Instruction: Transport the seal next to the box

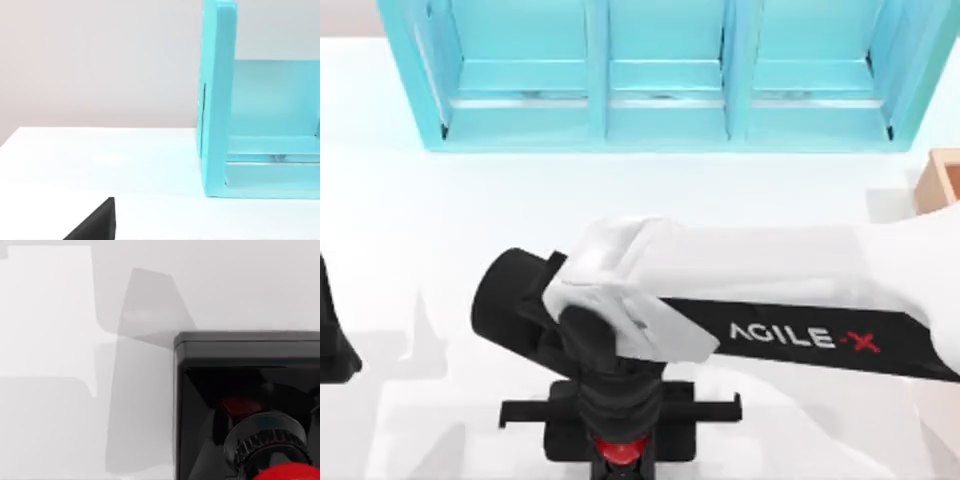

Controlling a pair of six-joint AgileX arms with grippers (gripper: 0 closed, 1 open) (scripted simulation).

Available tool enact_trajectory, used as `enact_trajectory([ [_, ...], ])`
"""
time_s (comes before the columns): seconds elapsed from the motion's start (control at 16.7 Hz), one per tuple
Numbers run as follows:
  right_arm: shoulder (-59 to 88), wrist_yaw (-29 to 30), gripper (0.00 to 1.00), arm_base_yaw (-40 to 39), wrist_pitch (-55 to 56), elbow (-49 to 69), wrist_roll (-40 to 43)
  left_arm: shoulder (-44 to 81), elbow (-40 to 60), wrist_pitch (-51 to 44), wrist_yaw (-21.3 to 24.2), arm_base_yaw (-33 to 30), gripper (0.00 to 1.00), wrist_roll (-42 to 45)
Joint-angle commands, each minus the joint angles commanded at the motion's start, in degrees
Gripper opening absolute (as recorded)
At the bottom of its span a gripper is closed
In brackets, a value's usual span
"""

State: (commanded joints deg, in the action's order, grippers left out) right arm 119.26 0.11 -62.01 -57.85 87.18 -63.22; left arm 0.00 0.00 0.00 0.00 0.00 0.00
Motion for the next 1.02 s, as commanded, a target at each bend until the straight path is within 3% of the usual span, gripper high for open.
enact_trajectory([
  [0.42, -2.5, 0.0, 0.0, 0.1, -9.9, 7.3, 0.1, 0.0, 0.0, 0.0, 0.0, 0.0, 1.0, 0.0],
  [0.72, -2.3, 0.0, 0.0, 0.2, -10.0, 7.4, 0.2, 0.0, 0.0, 0.0, 0.0, 0.0, 1.0, 0.0],
  [1.02, -3.7, -0.1, 0.0, 9.2, -13.6, 9.5, 9.0, 0.0, 0.0, 0.0, 0.0, 0.0, 1.0, 0.0],
])
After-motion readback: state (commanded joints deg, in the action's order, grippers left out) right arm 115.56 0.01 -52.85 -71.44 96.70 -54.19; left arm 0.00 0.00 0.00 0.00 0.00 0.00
